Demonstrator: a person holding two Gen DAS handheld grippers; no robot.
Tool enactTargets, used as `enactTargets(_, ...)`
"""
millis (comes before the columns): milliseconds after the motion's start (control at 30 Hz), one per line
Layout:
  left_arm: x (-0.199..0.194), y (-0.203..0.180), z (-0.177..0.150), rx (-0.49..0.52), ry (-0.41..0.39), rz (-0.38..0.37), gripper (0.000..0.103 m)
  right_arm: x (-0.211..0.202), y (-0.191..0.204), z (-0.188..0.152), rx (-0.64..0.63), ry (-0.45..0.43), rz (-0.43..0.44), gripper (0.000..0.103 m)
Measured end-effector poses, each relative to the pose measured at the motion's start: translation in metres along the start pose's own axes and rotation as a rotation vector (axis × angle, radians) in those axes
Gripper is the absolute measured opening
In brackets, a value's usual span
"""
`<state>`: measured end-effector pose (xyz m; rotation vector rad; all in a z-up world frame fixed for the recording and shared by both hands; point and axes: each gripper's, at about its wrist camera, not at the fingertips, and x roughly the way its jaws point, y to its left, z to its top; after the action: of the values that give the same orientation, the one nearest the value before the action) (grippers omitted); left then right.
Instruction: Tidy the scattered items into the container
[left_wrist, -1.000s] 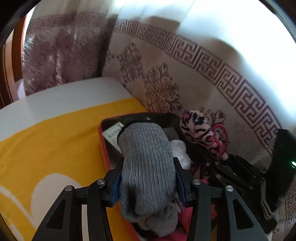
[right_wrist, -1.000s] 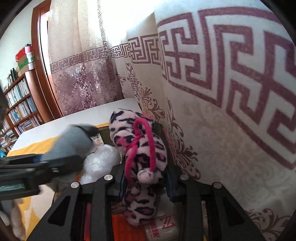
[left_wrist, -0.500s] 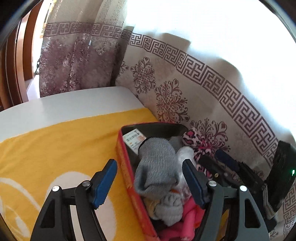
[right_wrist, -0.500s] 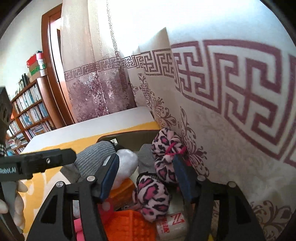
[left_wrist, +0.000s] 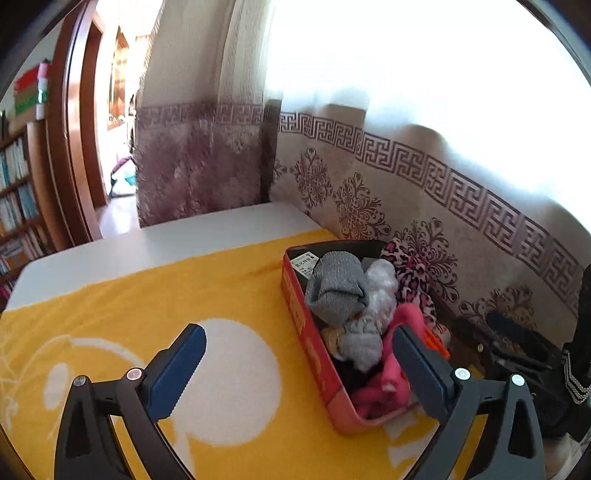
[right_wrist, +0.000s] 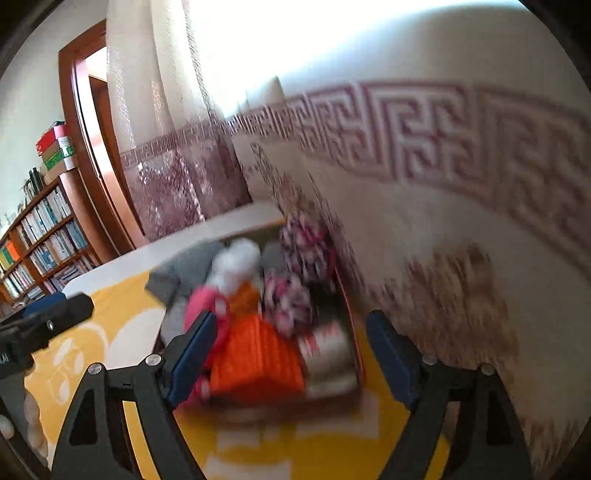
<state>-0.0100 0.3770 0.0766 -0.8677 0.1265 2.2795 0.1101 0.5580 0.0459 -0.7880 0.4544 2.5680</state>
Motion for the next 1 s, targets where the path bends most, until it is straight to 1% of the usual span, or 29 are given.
enactTargets(67,-0.009,-0.003,-0.006,-0.004,-0.003,0.012,0.102,-0.014,-0.002,-0.013,-0.006,0.018,-0.010,0.085)
enactTargets(167,-0.021,-0.007,-0.015,-0.015,-0.009,-0.005,0.102,-0.033,0.000,-0.026,-0.060,0.024,-0.034,0.085)
enactTargets(300,-0.039,-0.016,-0.021,-0.020,-0.048,-0.007,0.102,-0.053,0.006,-0.039,-0.137,0.031,-0.051,0.085)
enactTargets(367,-0.050,-0.023,-0.022,-0.006,-0.077,0.003,0.102,-0.064,0.009,-0.042,-0.147,0.025,-0.038,0.085)
enactTargets(467,-0.065,-0.036,-0.023,0.027,-0.116,0.034,0.102,-0.080,0.011,-0.039,-0.137,-0.003,-0.002,0.085)
enactTargets(633,-0.087,-0.051,-0.024,0.058,-0.166,0.084,0.102,-0.103,0.020,-0.028,-0.138,-0.078,0.017,0.087)
enactTargets(767,-0.095,-0.056,-0.025,0.054,-0.156,0.061,0.102,-0.111,0.025,-0.024,-0.138,-0.111,0.006,0.090)
enactTargets(867,-0.096,-0.059,-0.026,0.047,-0.137,0.039,0.102,-0.108,0.026,-0.023,-0.129,-0.106,-0.005,0.090)
enactTargets(1000,-0.093,-0.060,-0.027,0.039,-0.120,0.044,0.102,-0.104,0.024,-0.022,-0.122,-0.102,-0.034,0.090)
